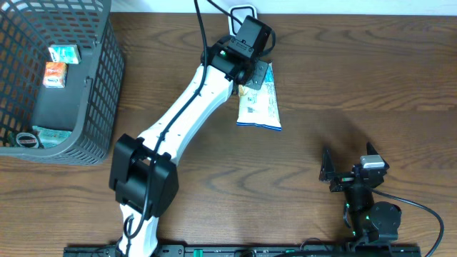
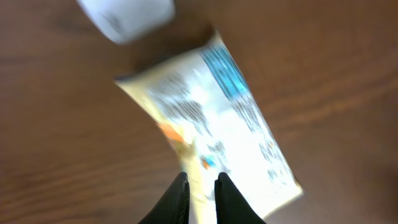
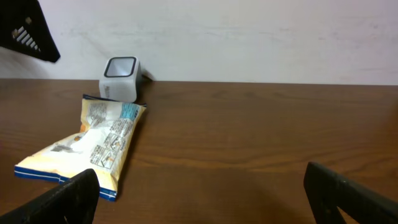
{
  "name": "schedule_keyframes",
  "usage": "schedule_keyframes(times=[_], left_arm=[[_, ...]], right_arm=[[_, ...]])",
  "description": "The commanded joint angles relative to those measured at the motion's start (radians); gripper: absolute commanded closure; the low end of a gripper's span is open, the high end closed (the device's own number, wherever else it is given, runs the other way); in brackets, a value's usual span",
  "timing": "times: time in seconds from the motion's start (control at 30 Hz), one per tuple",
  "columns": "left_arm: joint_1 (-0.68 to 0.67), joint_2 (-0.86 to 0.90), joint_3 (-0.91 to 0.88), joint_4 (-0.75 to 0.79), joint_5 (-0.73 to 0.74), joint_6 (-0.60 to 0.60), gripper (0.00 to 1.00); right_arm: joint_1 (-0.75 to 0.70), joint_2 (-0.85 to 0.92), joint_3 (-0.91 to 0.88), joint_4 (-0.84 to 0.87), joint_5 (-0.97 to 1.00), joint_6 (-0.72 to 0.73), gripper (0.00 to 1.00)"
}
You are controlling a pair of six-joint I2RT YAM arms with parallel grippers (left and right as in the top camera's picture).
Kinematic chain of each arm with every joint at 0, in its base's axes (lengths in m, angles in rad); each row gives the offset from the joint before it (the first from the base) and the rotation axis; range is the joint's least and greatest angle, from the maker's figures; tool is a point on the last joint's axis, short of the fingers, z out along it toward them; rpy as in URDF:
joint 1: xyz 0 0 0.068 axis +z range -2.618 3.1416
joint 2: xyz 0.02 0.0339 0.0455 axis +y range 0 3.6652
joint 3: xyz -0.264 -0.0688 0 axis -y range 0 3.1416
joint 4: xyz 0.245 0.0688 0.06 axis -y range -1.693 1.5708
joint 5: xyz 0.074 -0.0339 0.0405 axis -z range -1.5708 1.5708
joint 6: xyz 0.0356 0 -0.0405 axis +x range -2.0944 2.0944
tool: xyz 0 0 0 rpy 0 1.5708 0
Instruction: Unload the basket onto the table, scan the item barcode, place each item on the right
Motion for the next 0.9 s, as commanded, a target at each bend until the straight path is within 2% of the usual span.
schedule_keyframes(times=[0.0, 0.17, 0.2, 0.23, 0.47, 0.67, 0.87], left_arm=[[0.000, 0.074, -0.041, -0.024, 0.126, 0.003, 0.84], [-0.005, 0.133, -0.088, -0.032, 0.123, -0.010, 0.83], [-0.005, 0.139, -0.097, -0.036, 0.123, -0.010, 0.77], [-0.005, 0.146, -0.106, -0.041, 0.123, -0.010, 0.75], [-0.004, 0.141, -0.113, -0.062, 0.125, -0.010, 0.75], [0.012, 0.063, -0.076, -0.058, 0.115, 0.044, 0.75], [0.026, -0.044, -0.056, 0.091, 0.115, 0.044, 0.75]], right_arm=[[0.007, -0.005, -0.001, -0.005, -0.003, -0.011, 0.01], [0.007, -0.005, -0.001, -0.004, -0.003, -0.011, 0.01], [0.007, -0.005, -0.001, -0.005, -0.003, -0.011, 0.01], [0.007, -0.005, -0.001, -0.004, -0.003, -0.011, 0.01], [0.007, -0.005, -0.001, -0.005, -0.003, -0.011, 0.01], [0.007, -0.005, -0.001, -0.004, -0.003, -0.011, 0.01], [0.007, -0.005, -0.001, -0.004, -0.003, -0.011, 0.01]])
